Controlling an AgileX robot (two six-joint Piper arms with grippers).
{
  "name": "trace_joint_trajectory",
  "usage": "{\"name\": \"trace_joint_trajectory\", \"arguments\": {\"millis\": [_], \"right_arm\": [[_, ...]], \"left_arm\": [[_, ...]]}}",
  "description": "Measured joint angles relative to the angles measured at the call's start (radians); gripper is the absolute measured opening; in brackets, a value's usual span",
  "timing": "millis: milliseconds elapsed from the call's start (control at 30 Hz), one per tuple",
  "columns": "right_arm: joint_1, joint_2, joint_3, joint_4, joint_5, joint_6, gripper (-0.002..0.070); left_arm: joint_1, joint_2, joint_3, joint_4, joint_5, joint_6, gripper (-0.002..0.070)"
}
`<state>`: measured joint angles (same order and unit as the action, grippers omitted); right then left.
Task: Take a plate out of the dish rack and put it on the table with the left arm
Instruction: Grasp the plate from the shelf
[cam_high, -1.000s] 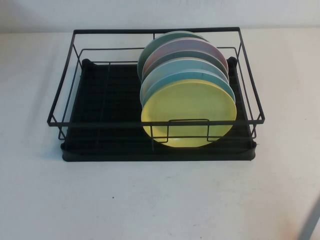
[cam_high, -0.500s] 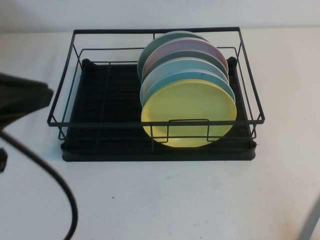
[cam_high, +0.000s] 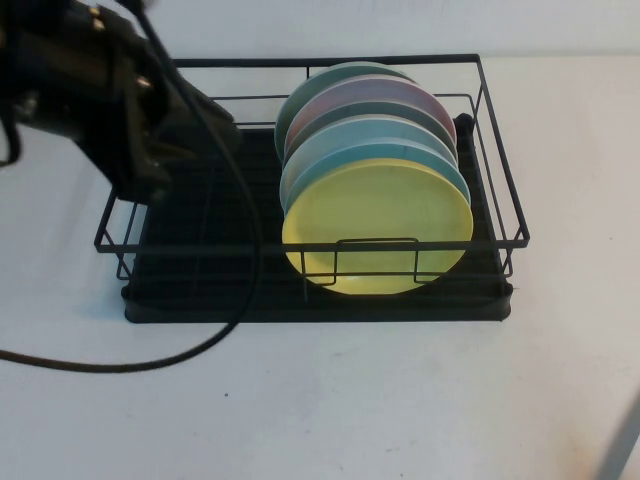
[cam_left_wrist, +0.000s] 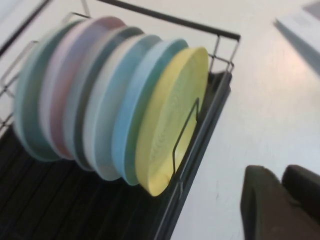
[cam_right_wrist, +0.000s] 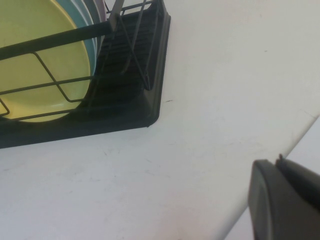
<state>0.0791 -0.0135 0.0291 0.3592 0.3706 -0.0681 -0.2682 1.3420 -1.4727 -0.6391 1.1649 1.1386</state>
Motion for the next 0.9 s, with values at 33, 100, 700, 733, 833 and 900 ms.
{"name": "trace_joint_trajectory", "arguments": {"millis": [33,100,700,733,833,900], "right_arm": [[0.000,0.000,0.000,0.000,0.000,0.000,-0.0018],[0.000,0.000,0.000,0.000,0.000,0.000,-0.0018],[0.000,0.000,0.000,0.000,0.000,0.000,-0.0018],[0.000,0.000,0.000,0.000,0.000,0.000,-0.0018],[0.000,0.000,0.000,0.000,0.000,0.000,-0.0018],[0.000,0.000,0.000,0.000,0.000,0.000,-0.0018]], "left_arm": [[-0.028,0.025,-0.002,0.020,-0.011,0.017,0.0097],[-0.077,0.069,-0.004,0.056,-0.038,0.058,0.0183],[-0.310,0.307,-0.006,0.100,-0.477,0.200,0.0462],[-0.310,0.313,-0.006,0.100,-0.489,0.200,0.0462],[-0.310,0.329,-0.006,0.100,-0.509,0.202,0.0462],[-0.310,0.345,-0.006,0.097,-0.511,0.202,0.0462]]}}
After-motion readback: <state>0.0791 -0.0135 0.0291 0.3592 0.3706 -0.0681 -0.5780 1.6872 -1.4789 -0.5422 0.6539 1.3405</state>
